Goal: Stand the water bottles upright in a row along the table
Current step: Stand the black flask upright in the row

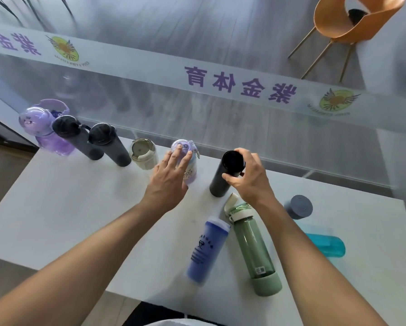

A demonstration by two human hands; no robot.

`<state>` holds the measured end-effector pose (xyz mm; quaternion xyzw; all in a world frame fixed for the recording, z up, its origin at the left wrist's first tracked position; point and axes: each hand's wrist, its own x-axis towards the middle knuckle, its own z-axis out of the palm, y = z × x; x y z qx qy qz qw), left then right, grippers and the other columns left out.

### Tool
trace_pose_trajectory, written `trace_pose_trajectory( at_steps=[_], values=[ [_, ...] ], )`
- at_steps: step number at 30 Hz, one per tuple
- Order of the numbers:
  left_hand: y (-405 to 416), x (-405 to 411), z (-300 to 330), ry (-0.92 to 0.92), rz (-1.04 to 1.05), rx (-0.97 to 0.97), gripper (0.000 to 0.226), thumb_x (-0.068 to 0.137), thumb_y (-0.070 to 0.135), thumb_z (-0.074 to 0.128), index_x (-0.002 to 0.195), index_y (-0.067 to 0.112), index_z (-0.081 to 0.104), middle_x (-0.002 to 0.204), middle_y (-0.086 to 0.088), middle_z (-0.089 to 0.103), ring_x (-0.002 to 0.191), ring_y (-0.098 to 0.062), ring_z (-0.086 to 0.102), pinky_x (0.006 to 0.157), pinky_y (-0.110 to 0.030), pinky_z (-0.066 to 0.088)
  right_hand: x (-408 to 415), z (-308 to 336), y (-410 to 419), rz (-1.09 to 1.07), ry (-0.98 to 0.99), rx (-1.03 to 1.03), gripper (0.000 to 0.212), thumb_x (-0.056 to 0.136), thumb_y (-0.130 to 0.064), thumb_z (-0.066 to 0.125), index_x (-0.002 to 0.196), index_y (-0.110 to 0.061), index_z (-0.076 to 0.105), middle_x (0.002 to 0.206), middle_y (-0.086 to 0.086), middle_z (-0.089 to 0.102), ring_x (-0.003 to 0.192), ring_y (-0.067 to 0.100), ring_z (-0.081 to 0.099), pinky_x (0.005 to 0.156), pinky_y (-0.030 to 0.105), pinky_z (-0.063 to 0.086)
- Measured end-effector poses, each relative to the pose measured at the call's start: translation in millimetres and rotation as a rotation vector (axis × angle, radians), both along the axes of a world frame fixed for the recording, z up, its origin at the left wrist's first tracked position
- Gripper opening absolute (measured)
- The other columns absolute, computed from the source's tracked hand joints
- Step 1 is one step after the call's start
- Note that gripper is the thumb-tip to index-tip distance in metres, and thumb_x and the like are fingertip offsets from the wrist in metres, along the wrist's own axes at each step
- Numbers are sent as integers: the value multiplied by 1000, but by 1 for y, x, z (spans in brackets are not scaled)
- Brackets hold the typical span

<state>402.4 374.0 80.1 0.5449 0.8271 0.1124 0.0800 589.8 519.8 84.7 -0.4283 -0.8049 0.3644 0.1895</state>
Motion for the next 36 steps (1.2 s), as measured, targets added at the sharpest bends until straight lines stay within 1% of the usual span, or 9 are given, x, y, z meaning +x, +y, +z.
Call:
trace_pose_trajectory(
  at_steps=[8, 14, 17, 20, 24, 27, 30, 33, 36],
  values=[
    [-3, -3, -11, -89, -21, 83, 85, 80, 12, 62, 154, 21, 21, 163, -12, 15, 148, -35, 13, 120, -44, 20, -7, 0, -4, -46, -44, 57, 70, 71, -24, 88, 132, -24, 53, 119, 4, 52, 92, 18, 57, 85, 30, 51],
    [-4, -2, -13, -132, -11, 148, 82, 80, 11, 62, 154, 21, 25, 163, -11, 13, 149, -33, 10, 121, -38, 11, -17, 3, -12, -125, -31, 72, 68, 72, -23, 89, 131, -20, 54, 115, 4, 54, 93, 14, 52, 82, 18, 39],
    [-5, -3, -14, -115, -24, 142, 72, 80, 12, 62, 148, 18, 37, 163, -11, 12, 149, -35, 11, 119, -36, 10, -21, 2, -15, -153, -30, 75, 68, 72, -23, 89, 131, -20, 54, 116, 5, 54, 94, 14, 53, 82, 19, 41],
    [-5, -3, -14, -104, -31, 140, 63, 80, 12, 61, 141, 13, 47, 163, -14, 13, 148, -36, 11, 120, -38, 11, -22, 3, -17, -172, -39, 75, 68, 72, -23, 88, 131, -20, 53, 116, 5, 53, 93, 14, 54, 83, 19, 43],
    [-4, -3, -9, -84, -52, 147, 62, 80, 14, 62, 140, 9, 47, 161, -18, 17, 147, -38, 14, 121, -41, 15, -22, 4, -19, -172, -56, 51, 70, 74, -26, 87, 133, -22, 50, 119, 5, 52, 97, 18, 58, 89, 28, 50],
    [-1, -3, -7, -70, -51, 128, 61, 82, 17, 63, 140, 10, 47, 160, -19, 19, 145, -40, 17, 121, -44, 17, -20, 9, -19, -163, -88, 14, 83, 74, -32, 86, 143, -24, 42, 131, 5, 50, 112, 18, 57, 90, 20, 41],
    [-1, 0, -3, -71, -28, 128, 59, 81, 17, 66, 138, 10, 49, 158, -21, 24, 142, -44, 23, 118, -47, 21, -9, 16, -20, -164, -83, -8, 90, 75, -36, 84, 150, -27, 35, 137, 2, 47, 120, 13, 51, 94, 20, 38],
    [-1, 9, 3, -50, -3, 147, 60, 78, 13, 67, 135, 9, 51, 153, -24, 31, 137, -45, 30, 114, -50, 26, 11, 24, -20, -162, -38, 32, 77, 81, -33, 79, 147, -26, 40, 131, 0, 50, 116, 12, 52, 95, 23, 41],
    [-3, 28, 5, -65, 8, 176, 60, 75, 11, 67, 133, 12, 52, 149, -21, 38, 132, -43, 36, 110, -52, 34, 39, 28, -17, -173, -54, 136, 60, 84, -29, 73, 140, -22, 50, 127, 3, 55, 114, 19, 56, 100, 37, 47]
  ],
)
